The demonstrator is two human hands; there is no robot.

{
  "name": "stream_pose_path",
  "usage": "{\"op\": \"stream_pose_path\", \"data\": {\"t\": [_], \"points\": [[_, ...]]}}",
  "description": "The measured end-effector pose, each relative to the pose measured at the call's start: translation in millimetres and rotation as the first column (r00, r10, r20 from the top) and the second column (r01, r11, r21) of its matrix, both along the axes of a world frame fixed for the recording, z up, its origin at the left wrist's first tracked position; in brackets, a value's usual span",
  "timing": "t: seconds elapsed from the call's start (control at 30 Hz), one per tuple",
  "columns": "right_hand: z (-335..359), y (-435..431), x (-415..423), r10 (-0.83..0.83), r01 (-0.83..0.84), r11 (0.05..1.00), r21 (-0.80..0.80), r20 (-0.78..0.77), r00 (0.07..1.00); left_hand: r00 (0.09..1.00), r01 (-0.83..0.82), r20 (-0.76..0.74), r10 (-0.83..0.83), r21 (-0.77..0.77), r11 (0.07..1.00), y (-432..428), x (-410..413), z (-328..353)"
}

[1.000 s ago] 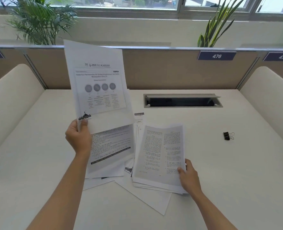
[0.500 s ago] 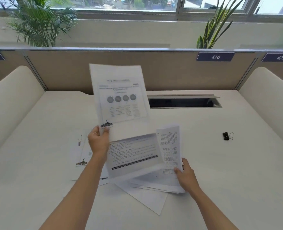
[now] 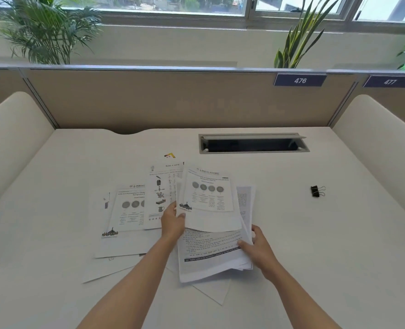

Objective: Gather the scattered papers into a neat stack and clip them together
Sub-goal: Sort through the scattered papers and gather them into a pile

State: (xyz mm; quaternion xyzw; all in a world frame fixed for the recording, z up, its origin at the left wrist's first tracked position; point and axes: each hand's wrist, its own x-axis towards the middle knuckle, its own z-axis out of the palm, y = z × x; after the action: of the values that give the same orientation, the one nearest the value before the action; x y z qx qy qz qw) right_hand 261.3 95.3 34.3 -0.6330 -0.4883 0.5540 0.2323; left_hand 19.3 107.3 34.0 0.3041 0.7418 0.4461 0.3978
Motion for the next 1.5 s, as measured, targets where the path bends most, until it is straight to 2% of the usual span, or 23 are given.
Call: {"op": "stream_pose_path", "data": {"t": [0.17, 0.33, 0.43, 0.8, 0.93, 1.27, 1.5], "points": [[-3, -3, -1, -0.039, 0.038, 0.999, 0.027, 0.021, 0.999, 0.994, 0.049, -0.098, -0.054, -0.051, 0.997, -5, -10, -5], [-6, -6, -4, -0.116, 0.115, 0.992, 0.060, 0.025, 0.993, 0.993, -0.062, -0.108, 0.054, -0.072, 0.996, -14, -25, -6], [-8, -5, -5, -0.137, 0.135, 0.989, 0.056, 0.033, 0.990, 0.990, -0.060, -0.132, 0.050, -0.075, 0.995, -25, -27, -7], [-10, 0, -11, -0.200, 0.199, 0.980, -0.014, -0.046, 0.979, 0.972, 0.158, -0.145, -0.185, -0.175, 0.972, -60, 15, -14], [-11, -1, -11, -0.130, 0.129, 0.991, 0.028, 0.035, 0.991, 0.931, 0.244, -0.232, -0.282, -0.179, 0.953, -65, 23, -12], [-14, -2, -2, -0.177, 0.177, 0.982, 0.067, -0.008, 0.984, 0.853, -0.027, -0.505, -0.129, -0.289, 0.957, -40, -9, -13], [-10, -5, 4, -0.223, 0.228, 0.971, 0.067, -0.075, 0.972, 0.834, -0.109, -0.535, -0.135, -0.400, 0.910, -18, -38, -12]]}}
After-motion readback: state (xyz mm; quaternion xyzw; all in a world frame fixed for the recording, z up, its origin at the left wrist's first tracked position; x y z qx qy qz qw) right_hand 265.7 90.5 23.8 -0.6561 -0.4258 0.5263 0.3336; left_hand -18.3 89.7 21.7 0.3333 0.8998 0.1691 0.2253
